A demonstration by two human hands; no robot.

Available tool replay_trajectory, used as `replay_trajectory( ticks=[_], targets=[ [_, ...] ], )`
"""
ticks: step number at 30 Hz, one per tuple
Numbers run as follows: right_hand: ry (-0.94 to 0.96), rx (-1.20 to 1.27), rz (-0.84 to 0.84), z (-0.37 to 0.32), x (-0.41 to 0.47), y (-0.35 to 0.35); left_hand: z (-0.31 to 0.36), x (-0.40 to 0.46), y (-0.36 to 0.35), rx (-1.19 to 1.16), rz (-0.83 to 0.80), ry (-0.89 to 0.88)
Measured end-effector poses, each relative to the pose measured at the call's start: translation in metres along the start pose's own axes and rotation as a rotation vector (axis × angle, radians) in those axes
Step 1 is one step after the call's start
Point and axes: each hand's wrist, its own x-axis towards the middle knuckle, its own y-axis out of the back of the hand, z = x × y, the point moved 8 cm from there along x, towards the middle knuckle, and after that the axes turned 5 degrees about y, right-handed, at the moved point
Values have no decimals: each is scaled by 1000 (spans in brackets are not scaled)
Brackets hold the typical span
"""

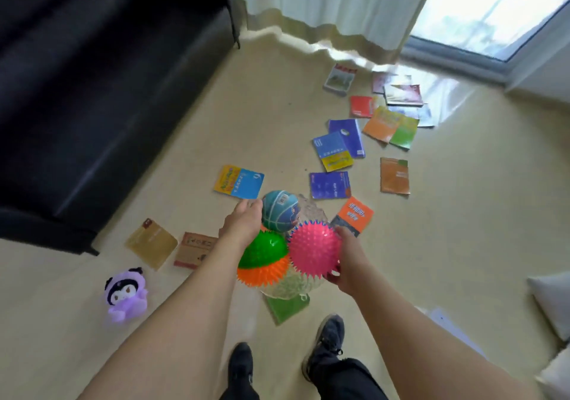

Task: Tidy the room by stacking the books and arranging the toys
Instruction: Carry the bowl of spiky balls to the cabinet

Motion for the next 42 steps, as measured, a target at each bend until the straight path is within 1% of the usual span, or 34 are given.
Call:
replay_trajectory(
  ticks=[3, 6, 9, 14, 19, 21, 24, 27, 29, 31, 33, 36, 39, 40, 42],
  targets=[
    [42, 110, 28, -42, -8, 59, 77, -28, -52, 54, -66, -104],
    [-12, 191, -5, -86, -10, 110, 143, -50, -109, 73, -115, -166],
    [-22, 233, 27, -127, 0, 179, 201, -70, -170, 94, -153, -212],
    [17, 283, 65, -191, 18, 260, 293, -89, -251, 142, -192, -289],
    [29, 315, 106, -258, 61, 340, 374, -82, -336, 269, -250, -287],
    [41, 312, 121, -293, 87, 373, 414, -69, -380, 288, -303, -303],
    [68, 330, 195, -348, 124, 433, 480, -52, -453, 291, -391, -344],
    [51, 346, 259, -405, 142, 497, 555, -67, -518, 322, -410, -384],
    [69, 359, 272, -438, 152, 537, 599, -83, -557, 340, -444, -403],
    [99, 426, 301, -470, 160, 581, 650, -96, -604, 379, -479, -454],
    [82, 498, 338, -492, 166, 623, 693, -111, -649, 408, -505, -491],
    [64, 582, 353, -520, 189, 692, 751, -128, -720, 487, -505, -515],
    [45, 590, 373, -547, 208, 744, 787, -132, -775, 566, -501, -533],
    [43, 601, 368, -565, 218, 770, 811, -135, -806, 569, -487, -580],
    [53, 608, 380, -583, 234, 801, 836, -140, -837, 564, -467, -640]
  ],
)
